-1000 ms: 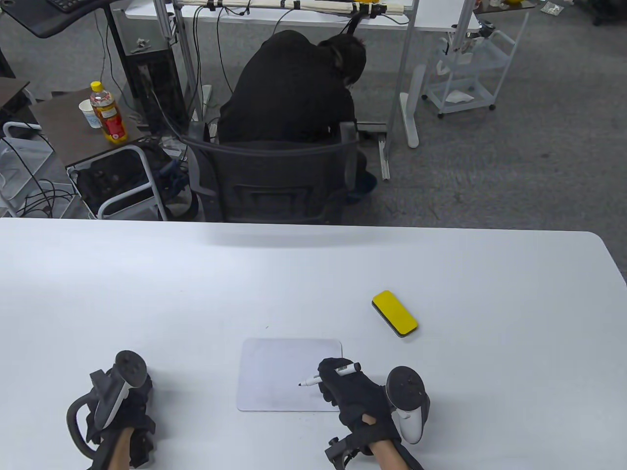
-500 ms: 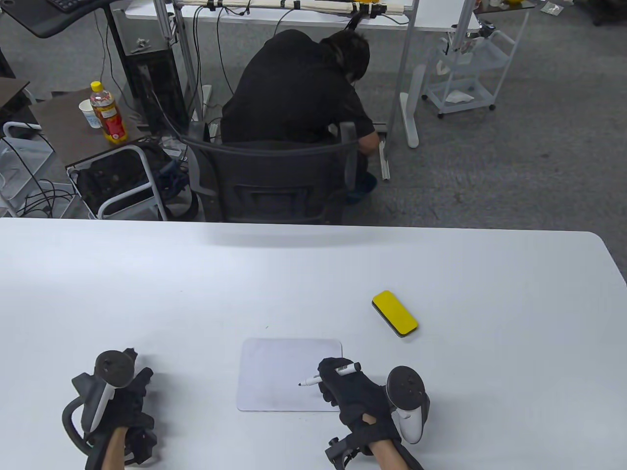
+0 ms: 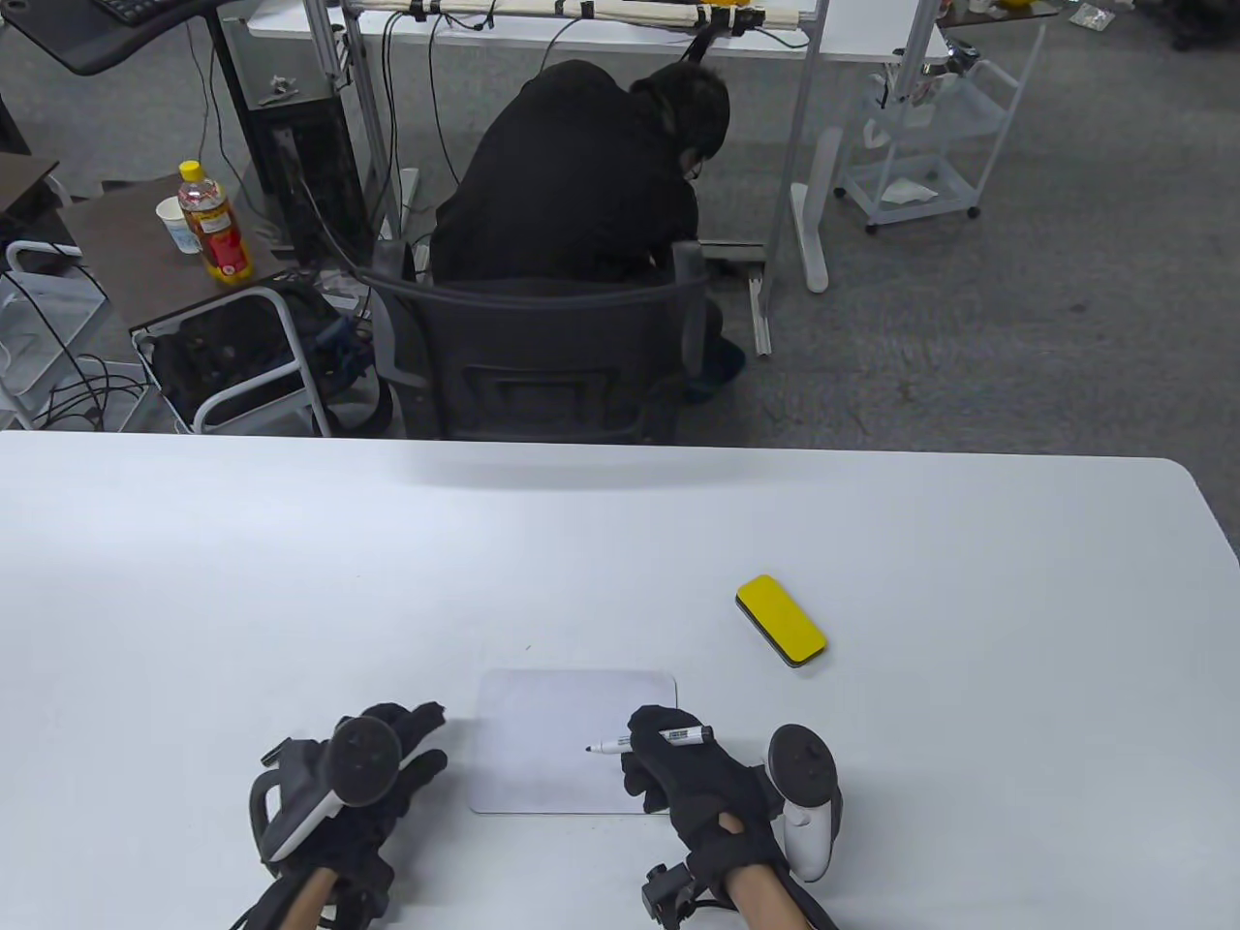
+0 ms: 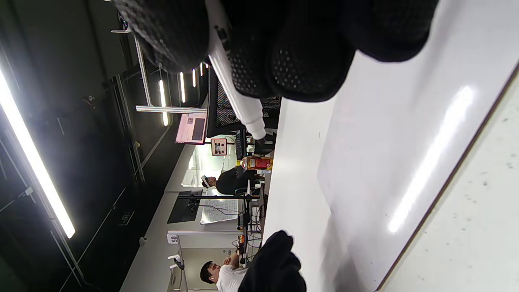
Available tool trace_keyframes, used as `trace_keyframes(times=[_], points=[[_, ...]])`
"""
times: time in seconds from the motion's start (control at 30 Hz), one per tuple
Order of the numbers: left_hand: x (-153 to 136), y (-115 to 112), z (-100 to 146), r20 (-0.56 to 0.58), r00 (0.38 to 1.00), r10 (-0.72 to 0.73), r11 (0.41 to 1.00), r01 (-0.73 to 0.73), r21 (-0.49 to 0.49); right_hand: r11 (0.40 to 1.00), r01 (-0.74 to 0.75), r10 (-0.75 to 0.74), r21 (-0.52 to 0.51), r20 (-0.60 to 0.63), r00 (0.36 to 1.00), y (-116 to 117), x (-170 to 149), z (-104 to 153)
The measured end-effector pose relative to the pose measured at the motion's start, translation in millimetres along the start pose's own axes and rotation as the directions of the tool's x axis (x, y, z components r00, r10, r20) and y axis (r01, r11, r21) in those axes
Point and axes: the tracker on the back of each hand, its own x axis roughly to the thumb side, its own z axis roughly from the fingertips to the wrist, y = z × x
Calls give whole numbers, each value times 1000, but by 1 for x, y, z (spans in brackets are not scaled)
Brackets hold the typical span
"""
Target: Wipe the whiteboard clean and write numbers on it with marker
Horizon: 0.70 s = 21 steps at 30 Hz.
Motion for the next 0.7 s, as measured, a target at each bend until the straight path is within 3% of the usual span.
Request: trace_keyframes(times=[0.13,0.43,0.7], points=[[17,-15,-4,33,992,-125,989,127,-73,1000,-23,23,-1,-37,999,4,-4,-3],[25,-28,-10,31,980,-197,969,199,-146,991,-132,132,9,-124,983,8,3,-23],[23,-26,-14,15,988,-153,971,153,-185,979,-198,189,-36,-178,966,51,-1,-52]])
